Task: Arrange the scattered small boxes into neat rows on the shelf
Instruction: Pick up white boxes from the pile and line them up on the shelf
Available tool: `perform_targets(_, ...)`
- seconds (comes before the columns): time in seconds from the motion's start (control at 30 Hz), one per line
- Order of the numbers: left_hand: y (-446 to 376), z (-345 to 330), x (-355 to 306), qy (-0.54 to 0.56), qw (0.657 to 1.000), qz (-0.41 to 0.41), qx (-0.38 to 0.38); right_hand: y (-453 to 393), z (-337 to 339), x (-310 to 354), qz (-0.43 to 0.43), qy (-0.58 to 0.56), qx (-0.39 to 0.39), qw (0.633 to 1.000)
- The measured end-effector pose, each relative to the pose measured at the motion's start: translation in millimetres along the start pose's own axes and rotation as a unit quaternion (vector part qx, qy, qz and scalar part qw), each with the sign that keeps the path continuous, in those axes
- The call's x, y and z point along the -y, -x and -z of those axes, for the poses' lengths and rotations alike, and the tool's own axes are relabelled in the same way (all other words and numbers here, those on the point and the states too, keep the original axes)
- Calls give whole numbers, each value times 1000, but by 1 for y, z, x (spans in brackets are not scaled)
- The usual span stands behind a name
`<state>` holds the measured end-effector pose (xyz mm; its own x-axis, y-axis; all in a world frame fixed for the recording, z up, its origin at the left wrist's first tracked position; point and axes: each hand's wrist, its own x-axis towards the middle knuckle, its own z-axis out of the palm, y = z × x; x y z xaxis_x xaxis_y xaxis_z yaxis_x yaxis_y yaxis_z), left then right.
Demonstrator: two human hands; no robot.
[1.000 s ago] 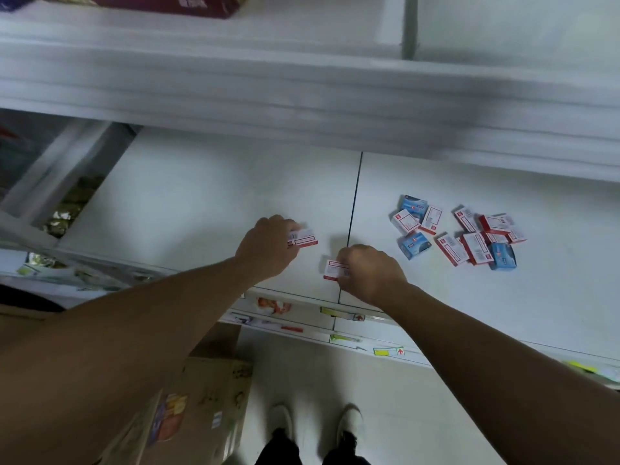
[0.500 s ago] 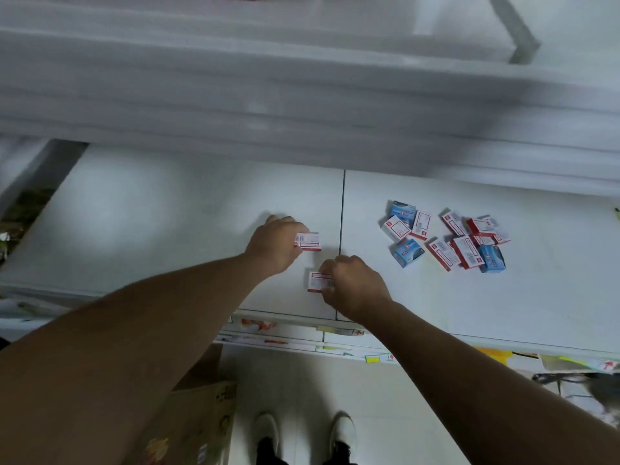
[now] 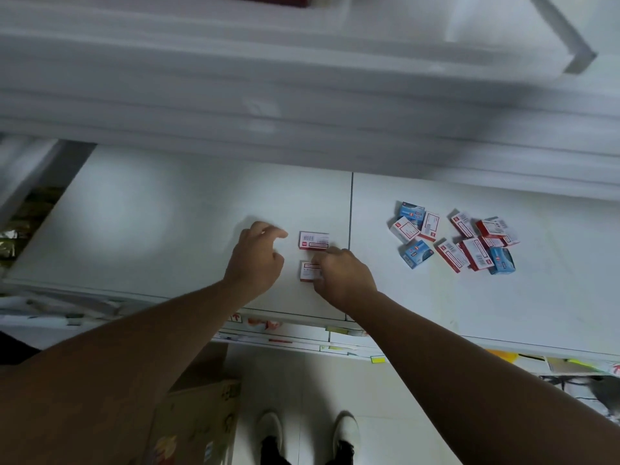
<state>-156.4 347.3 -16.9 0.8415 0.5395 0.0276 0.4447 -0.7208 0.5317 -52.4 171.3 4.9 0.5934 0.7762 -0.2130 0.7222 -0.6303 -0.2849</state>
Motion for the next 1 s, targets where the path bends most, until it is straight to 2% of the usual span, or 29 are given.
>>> perform_targets(0.27,39,-12,5,14,999,29,-37,2,-10,-3,-6,-8,-29,1000)
perform_targets(0.4,62,-10,-12,61,997,26,-31,16,-2,-8,-57,-111,-62,990)
perform_targets(0.47,76,-11,-22,137,989,51,-5,26,0,-9,-111,-212,-90,967)
perform_targets(0.57,87,-13,-38,264,953,147,-9,41,0,-6,-175,-418,-95,887)
perform_targets(0.6,88,-13,-45,286,942,173,-23,46,-1,-3,-190,-468,-91,858)
perform_targets(0.67,89,-14,-54,318,922,216,-46,53,-5,1,-208,-519,-96,824)
perform_targets(0.77,84,-20,-60,401,876,265,-38,57,-15,6,-204,-570,-95,790)
perform_targets(0.87,74,-24,-62,483,824,295,-18,55,-23,11,-206,-589,-92,776)
perform_targets(0.93,71,-24,-67,511,801,312,0,51,-30,14,-214,-594,-99,769)
perform_targets(1.0,70,-28,-69,529,793,303,6,46,-37,17,-223,-604,-116,756)
